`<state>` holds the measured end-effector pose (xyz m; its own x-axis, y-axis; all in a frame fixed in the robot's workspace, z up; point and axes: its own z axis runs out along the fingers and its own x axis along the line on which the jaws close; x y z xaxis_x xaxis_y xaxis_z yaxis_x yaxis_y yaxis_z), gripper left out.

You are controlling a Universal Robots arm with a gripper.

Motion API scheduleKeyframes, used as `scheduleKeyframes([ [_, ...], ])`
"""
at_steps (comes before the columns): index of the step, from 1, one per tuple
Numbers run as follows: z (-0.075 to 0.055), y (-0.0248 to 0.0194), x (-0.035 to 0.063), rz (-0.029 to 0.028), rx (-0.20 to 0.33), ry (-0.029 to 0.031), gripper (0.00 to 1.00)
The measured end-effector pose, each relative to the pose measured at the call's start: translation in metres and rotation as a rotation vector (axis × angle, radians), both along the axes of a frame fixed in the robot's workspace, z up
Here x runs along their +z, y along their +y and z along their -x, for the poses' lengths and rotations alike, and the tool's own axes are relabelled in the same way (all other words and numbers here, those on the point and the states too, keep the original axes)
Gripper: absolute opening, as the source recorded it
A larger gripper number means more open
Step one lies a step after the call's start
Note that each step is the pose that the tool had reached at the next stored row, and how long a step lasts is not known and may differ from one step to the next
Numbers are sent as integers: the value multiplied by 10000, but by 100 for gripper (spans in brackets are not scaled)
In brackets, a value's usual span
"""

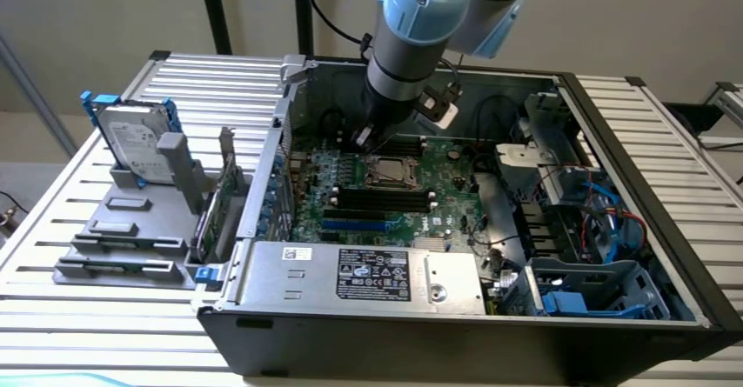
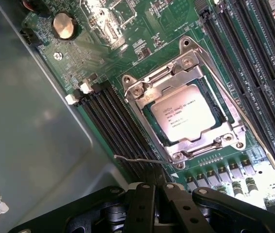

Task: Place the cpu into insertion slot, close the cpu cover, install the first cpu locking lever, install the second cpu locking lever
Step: 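Install the first cpu locking lever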

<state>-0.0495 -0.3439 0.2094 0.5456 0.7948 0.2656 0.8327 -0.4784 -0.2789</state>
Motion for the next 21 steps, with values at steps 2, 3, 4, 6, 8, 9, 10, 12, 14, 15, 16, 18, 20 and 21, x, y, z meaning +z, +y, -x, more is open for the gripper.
scheduleKeyframes([
  [2,0,0,-20,30,-1,-8,11],
  [3,0,0,-28,46,0,-12,11],
  [4,0,1,-36,65,-1,-15,11],
  [6,0,3,-46,113,-1,-18,11],
  [8,1,8,-55,181,-1,-20,11],
  [9,1,12,-58,216,-1,-22,11],
  [10,0,18,-60,249,0,-22,11],
  [12,0,34,-64,315,0,-23,11],
  [14,0,49,-67,381,0,-22,11],
  [15,0,56,-67,413,0,-22,11],
  [16,0,62,-68,442,-1,-23,11],
  [18,-1,70,-68,481,1,-22,11],
  [20,-9,72,-68,491,0,-22,11],
  [21,-16,71,-68,492,0,-22,11],
])
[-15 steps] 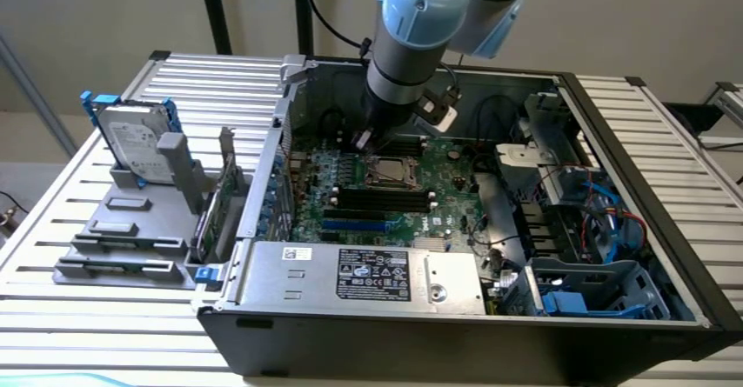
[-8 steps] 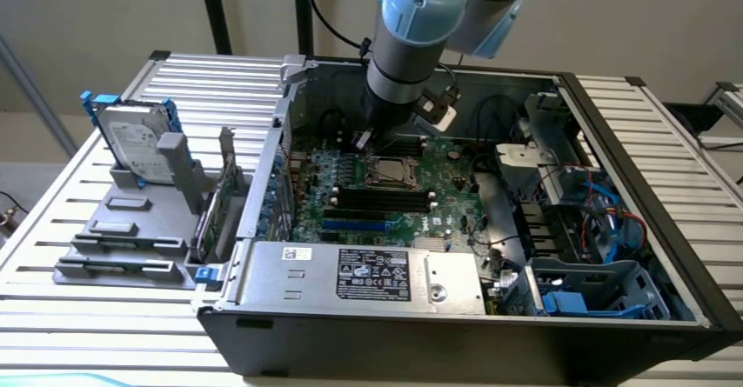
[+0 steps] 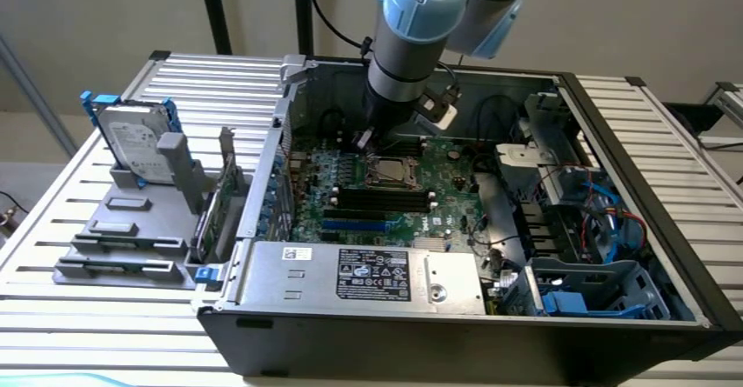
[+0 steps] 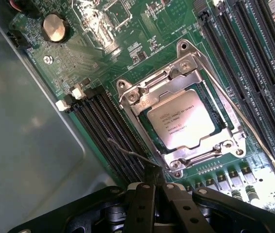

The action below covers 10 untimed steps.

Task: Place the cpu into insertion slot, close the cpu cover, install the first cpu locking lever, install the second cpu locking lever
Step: 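Install the first cpu locking lever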

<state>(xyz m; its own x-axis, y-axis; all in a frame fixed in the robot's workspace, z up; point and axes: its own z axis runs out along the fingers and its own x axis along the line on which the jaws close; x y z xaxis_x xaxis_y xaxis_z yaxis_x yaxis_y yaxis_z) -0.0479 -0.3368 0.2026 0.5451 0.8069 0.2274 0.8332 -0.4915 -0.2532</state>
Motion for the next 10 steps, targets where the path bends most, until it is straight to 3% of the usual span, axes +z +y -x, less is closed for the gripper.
scheduleKeyframes([
  [10,-81,2,-7,3,0,0,11],
])
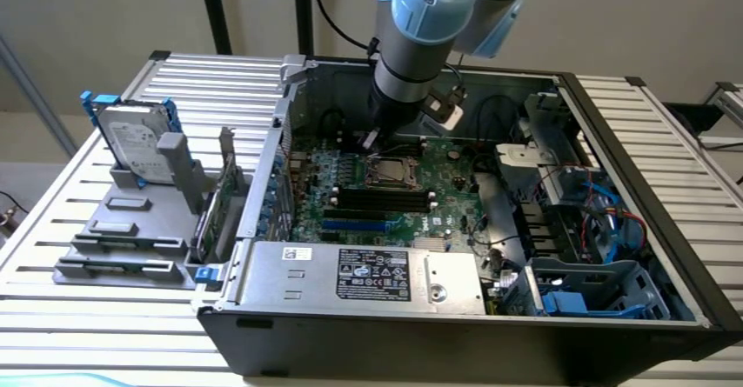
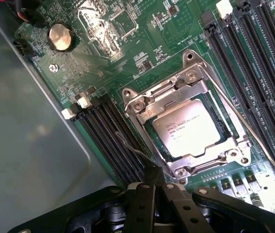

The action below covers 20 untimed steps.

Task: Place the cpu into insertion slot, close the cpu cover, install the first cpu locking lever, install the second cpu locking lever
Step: 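Install the first cpu locking lever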

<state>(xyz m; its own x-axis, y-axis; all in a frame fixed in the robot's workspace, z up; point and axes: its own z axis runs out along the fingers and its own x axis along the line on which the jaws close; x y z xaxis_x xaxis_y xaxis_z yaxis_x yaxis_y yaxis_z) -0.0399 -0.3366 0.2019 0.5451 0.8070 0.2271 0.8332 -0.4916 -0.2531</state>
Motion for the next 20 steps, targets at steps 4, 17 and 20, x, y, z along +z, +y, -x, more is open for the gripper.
scheduleKeyframes([
  [4,0,2,-2,5,-9,0,11],
  [17,-36,9,-12,35,-34,-1,11],
  [20,-58,9,-15,46,-34,-1,11],
])
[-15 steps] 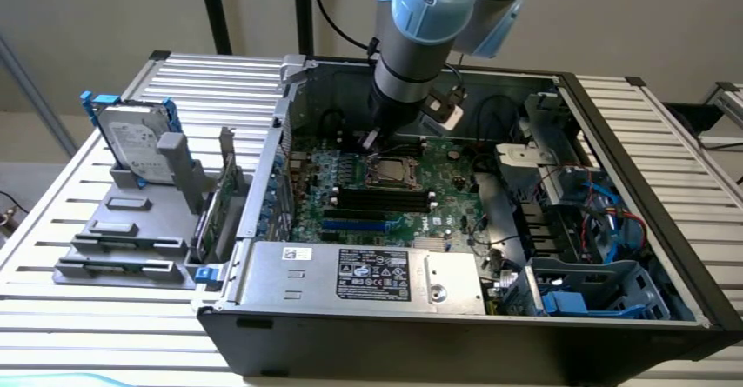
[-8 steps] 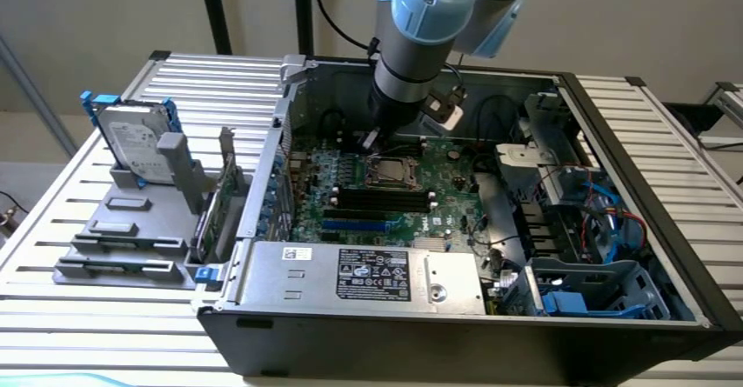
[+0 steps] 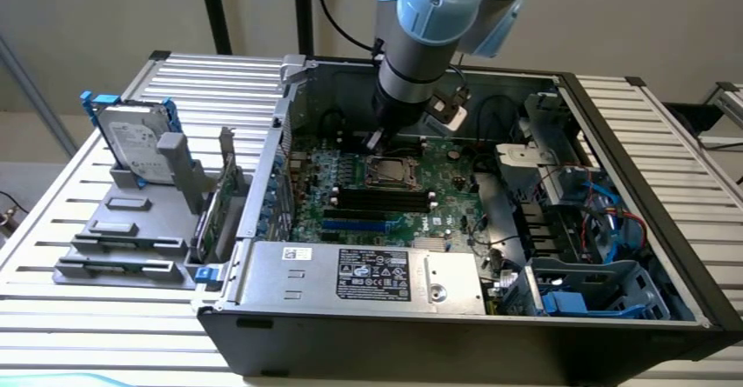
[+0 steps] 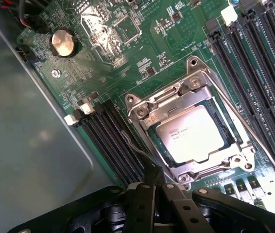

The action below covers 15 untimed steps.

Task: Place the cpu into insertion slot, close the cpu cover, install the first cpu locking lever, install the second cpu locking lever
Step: 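Install the first cpu locking lever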

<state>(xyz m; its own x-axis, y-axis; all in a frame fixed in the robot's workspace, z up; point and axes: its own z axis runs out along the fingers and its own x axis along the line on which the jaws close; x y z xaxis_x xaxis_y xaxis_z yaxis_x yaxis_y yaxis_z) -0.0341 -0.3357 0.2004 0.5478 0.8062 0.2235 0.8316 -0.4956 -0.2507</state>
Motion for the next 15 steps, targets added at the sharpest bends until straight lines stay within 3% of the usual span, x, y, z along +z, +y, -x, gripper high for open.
scheduleKeyframes([
  [15,-100,0,-13,72,0,0,11],
])
